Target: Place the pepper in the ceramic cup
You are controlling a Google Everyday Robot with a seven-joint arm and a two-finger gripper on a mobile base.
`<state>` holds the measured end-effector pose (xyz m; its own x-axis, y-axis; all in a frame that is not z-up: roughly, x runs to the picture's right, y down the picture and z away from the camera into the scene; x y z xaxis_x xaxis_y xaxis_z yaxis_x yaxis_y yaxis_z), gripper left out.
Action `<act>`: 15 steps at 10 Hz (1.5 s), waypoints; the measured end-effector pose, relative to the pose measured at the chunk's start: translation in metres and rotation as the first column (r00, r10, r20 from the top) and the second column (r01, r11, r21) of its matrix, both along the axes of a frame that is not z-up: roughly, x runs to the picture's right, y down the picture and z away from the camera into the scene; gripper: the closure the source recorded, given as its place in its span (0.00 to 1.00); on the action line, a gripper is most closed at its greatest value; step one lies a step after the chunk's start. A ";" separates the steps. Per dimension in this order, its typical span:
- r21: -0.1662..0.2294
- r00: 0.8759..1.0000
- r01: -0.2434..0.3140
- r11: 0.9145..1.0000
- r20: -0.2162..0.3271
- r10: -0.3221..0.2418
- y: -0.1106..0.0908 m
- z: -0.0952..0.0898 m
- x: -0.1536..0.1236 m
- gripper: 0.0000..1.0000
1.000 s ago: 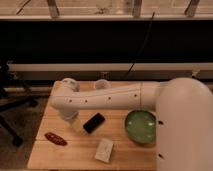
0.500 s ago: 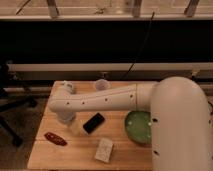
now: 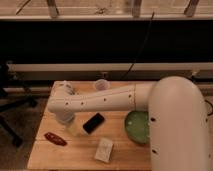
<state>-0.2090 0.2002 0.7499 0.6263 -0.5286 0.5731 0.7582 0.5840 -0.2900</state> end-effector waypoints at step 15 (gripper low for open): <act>-0.097 0.983 -0.164 0.982 -0.101 0.154 0.071 0.016 -0.056 0.20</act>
